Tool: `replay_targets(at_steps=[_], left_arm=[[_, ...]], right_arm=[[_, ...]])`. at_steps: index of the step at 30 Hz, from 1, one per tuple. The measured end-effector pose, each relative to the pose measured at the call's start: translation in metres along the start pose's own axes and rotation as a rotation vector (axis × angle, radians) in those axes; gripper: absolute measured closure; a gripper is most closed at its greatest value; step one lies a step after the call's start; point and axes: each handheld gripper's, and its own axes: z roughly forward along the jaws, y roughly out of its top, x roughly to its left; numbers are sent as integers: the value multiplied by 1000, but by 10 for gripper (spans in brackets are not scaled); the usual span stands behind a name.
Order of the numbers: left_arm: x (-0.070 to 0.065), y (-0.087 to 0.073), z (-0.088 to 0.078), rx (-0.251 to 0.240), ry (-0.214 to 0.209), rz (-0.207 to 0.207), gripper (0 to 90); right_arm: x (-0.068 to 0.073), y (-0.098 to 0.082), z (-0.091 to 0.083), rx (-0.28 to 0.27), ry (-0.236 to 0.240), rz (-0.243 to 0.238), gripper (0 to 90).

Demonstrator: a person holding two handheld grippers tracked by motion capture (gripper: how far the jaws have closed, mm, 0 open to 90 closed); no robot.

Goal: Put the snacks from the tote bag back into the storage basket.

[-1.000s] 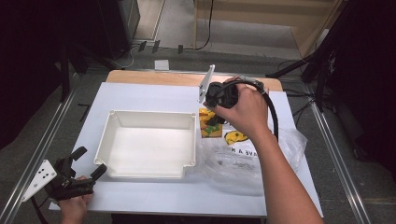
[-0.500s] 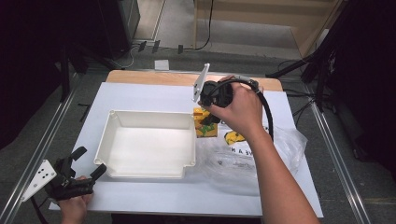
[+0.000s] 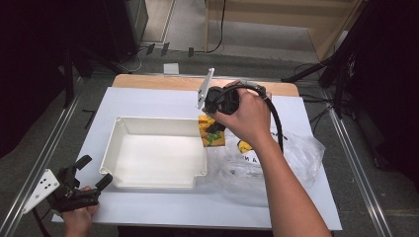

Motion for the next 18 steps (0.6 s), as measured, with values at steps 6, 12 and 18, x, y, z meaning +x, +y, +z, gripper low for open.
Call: replay_targets(at_steps=[6,12,18], left_arm=[[0,0,0,0,0,1,0],[0,0,0,-2,0,2,0],[0,0,0,-3,2,1,0]], right_arm=[[0,7,5,-9,-10,-15,535],[1,14,8,-3,11,3,536],[0,19,12,-4,18,-8,536]])
